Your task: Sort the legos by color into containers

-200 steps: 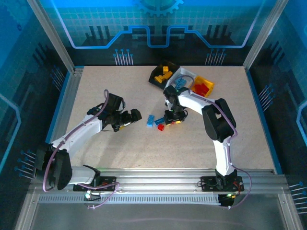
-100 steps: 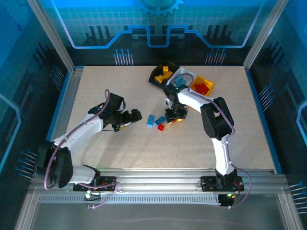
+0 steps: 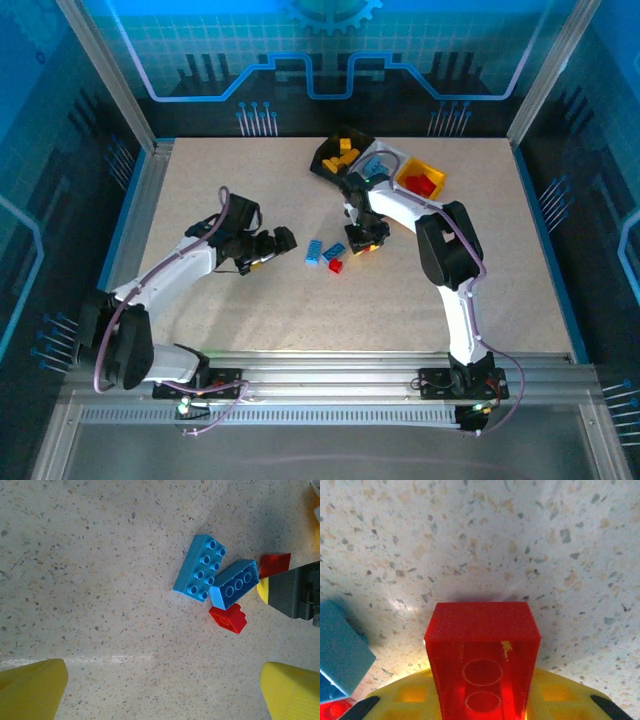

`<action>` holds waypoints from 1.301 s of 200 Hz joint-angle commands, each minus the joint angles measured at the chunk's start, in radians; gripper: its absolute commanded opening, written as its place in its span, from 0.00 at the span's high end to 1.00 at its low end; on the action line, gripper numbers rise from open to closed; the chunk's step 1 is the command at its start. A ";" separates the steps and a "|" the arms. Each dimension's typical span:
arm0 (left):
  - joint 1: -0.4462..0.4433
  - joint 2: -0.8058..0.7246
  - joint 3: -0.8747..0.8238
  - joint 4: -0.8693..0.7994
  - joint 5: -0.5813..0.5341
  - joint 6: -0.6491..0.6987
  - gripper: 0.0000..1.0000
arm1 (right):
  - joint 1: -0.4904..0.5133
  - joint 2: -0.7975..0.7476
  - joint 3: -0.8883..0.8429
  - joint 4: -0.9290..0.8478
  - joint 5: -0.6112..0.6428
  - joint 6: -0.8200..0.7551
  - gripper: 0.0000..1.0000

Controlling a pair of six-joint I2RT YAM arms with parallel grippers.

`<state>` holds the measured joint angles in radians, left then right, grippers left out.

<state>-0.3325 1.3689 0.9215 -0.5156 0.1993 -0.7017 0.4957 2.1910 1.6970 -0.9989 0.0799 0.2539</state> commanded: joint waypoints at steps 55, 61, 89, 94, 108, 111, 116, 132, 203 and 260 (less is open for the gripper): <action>-0.098 0.086 0.058 0.042 0.033 -0.035 0.01 | -0.107 -0.225 -0.026 0.057 -0.066 0.045 0.70; -0.121 0.106 0.065 0.042 0.034 -0.034 0.01 | -0.122 -0.235 -0.026 0.062 -0.075 0.052 0.70; -0.226 0.182 0.108 0.032 0.022 -0.032 0.01 | -0.201 -0.271 -0.019 0.074 -0.115 0.073 0.70; -0.241 0.194 0.112 0.038 0.023 -0.037 0.01 | -0.218 -0.275 -0.019 0.077 -0.127 0.079 0.70; -0.280 0.223 0.122 0.051 0.030 -0.050 0.01 | -0.266 -0.276 -0.014 0.089 -0.166 0.100 0.71; -0.287 0.229 0.126 0.050 0.030 -0.051 0.01 | -0.278 -0.275 -0.013 0.094 -0.173 0.105 0.71; -0.300 0.238 0.134 0.047 0.030 -0.051 0.01 | -0.297 -0.274 -0.014 0.100 -0.187 0.113 0.71; -0.333 0.260 0.155 0.033 0.025 -0.047 0.01 | -0.351 -0.261 -0.008 0.120 -0.232 0.142 0.71; -0.375 0.253 0.174 -0.027 0.003 -0.057 0.01 | -0.491 -0.094 0.130 0.136 -0.313 0.207 0.71; -0.377 0.155 0.165 -0.126 -0.078 -0.038 0.01 | -0.497 0.028 0.285 0.098 -0.341 0.230 0.71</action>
<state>-0.7033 1.6009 1.0718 -0.5663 0.1696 -0.7380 0.0051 2.1693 1.9015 -0.8715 -0.2230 0.4572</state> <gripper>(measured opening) 0.989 0.327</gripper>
